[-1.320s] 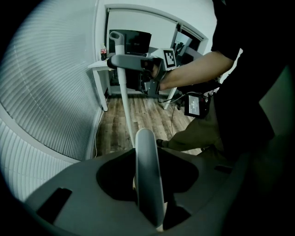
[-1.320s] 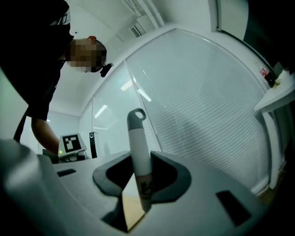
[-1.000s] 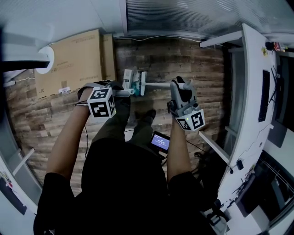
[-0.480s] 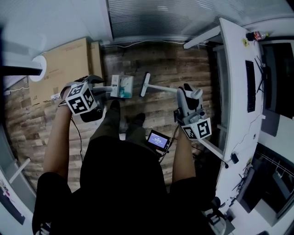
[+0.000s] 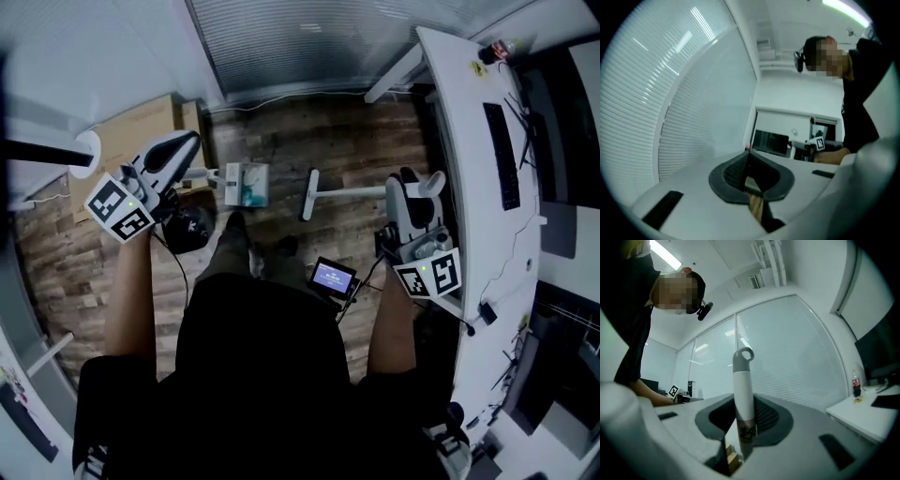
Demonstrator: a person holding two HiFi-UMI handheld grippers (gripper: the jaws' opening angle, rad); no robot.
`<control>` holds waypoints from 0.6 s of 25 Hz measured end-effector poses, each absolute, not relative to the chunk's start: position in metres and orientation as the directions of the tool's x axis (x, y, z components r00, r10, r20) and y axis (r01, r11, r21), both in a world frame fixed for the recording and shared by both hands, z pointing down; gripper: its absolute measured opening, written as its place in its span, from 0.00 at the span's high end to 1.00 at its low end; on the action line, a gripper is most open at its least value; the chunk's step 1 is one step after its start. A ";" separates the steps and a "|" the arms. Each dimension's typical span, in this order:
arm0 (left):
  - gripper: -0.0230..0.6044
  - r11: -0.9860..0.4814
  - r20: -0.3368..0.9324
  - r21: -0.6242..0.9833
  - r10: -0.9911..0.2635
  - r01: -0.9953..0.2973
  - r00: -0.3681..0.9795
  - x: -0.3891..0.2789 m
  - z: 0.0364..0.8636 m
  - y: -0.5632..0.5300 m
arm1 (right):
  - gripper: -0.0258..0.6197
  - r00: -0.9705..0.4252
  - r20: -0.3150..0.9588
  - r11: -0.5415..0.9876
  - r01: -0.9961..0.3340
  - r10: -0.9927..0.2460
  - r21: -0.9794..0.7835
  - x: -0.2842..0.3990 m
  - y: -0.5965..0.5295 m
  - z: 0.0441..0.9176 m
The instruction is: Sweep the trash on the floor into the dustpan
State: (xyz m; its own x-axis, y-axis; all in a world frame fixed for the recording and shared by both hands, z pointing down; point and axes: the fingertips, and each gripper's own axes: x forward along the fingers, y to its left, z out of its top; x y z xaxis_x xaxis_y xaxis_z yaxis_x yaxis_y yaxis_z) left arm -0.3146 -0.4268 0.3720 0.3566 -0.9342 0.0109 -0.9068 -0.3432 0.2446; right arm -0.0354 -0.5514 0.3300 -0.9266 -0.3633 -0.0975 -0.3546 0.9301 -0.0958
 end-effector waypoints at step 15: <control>0.97 -0.164 -0.082 0.202 -0.985 -0.966 0.150 -0.244 0.361 -0.358 | 0.83 -0.911 0.029 0.909 -0.412 -0.411 -0.063 0.040 -0.514 0.388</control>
State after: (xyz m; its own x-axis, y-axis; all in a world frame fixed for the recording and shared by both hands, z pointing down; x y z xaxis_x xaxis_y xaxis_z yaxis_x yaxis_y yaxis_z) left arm -0.2438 -0.3582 0.3606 0.1502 -0.9852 -0.0824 -0.9655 -0.1641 0.2021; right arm 0.0399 -0.5137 0.3876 -0.9111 -0.4112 0.0287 -0.4122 0.9089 -0.0626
